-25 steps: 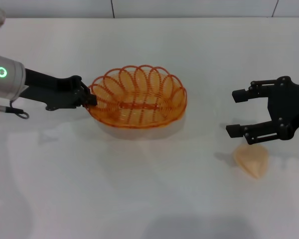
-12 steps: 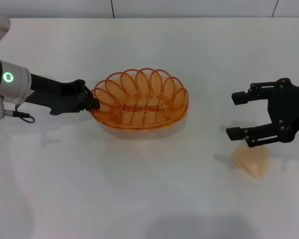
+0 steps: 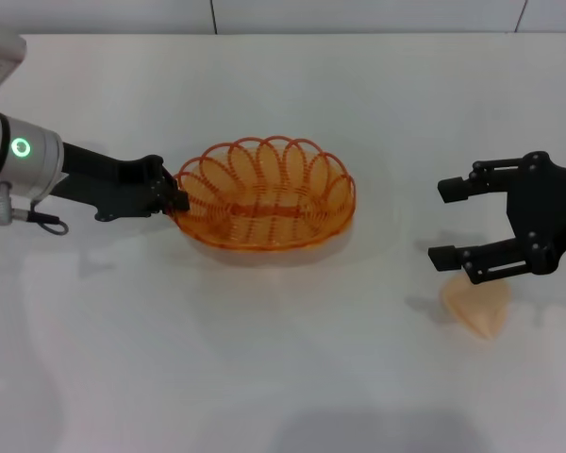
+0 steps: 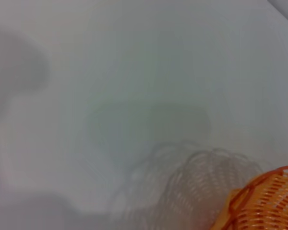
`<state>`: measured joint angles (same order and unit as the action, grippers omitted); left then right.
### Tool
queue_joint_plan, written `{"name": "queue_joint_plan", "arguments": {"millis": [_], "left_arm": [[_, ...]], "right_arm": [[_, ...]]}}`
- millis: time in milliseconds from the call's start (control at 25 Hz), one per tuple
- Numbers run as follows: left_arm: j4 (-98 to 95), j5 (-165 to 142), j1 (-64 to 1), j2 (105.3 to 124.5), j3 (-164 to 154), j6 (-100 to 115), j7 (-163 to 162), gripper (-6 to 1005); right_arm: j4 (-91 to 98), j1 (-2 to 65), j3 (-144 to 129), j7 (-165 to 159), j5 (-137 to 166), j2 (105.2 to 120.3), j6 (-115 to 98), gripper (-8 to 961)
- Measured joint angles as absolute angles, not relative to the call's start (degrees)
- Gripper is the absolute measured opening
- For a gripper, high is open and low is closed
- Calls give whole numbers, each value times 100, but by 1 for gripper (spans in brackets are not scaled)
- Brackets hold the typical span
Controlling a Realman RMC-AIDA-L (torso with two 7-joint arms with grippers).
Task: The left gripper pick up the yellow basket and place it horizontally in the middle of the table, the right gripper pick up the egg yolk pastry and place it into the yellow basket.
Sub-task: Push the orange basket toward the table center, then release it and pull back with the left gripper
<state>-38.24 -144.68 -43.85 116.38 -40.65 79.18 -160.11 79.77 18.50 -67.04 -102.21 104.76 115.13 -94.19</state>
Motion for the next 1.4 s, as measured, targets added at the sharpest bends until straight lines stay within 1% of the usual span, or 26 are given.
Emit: {"name": "queue_joint_plan", "arguments": {"millis": [400, 1400], "left_arm": [[-3823, -14511, -4598, 11600, -4350, 7923, -16223, 119], [-3671, -14496, -4596, 11602, -4317, 7748, -16273, 158]], "right_arm": [[8033, 1837, -6698, -10228, 10474, 11513, -9479, 800], [8033, 1806, -6698, -10212, 10415, 11513, -9500, 801]]}}
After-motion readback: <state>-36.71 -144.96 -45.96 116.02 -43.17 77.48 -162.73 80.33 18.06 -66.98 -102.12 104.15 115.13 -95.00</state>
